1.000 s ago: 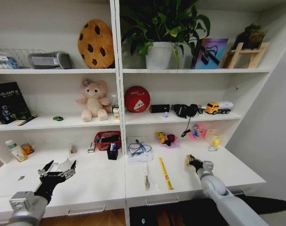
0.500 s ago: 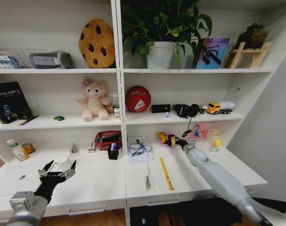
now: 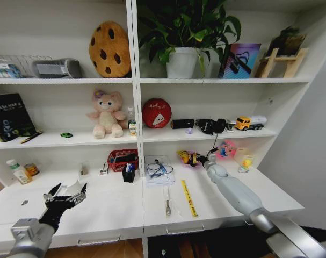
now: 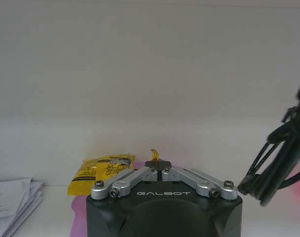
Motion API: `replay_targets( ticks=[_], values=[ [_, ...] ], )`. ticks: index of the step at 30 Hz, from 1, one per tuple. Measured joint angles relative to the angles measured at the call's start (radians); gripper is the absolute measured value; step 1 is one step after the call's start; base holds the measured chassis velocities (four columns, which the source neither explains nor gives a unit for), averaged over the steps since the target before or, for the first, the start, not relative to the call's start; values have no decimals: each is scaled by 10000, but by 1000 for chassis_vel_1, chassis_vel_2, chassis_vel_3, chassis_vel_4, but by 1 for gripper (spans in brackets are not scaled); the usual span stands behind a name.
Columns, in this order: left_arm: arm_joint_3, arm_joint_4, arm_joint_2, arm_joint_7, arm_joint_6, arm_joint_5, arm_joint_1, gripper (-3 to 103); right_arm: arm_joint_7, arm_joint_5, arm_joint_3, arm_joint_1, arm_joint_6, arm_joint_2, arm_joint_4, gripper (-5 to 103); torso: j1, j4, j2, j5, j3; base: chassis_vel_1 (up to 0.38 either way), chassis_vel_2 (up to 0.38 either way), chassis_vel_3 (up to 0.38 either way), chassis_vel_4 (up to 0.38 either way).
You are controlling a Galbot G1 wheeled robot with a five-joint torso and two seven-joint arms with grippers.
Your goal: Organize the objects on the table.
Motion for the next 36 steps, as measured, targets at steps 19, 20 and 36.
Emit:
replay_targets(
  ticks=[19,20,36],
  values=[
    [0,0,0,0,0,0,0,100,447,235,1409,-2760,-50,-1206,3638,68,-2,0,2,-4,-2,0,0,0,0],
    [0,0,0,-1,1,0,0,100,544,253,1628,-3131,-84,-1346,4094,73,-2,0,2,-2,-2,0,0,0,0],
    [0,0,0,-1,0,0,0,100,1939,-1719,5648,-9119,1237,-1762,9025,100,-3,-5,2,2,-2,0,0,0,0]
  ],
)
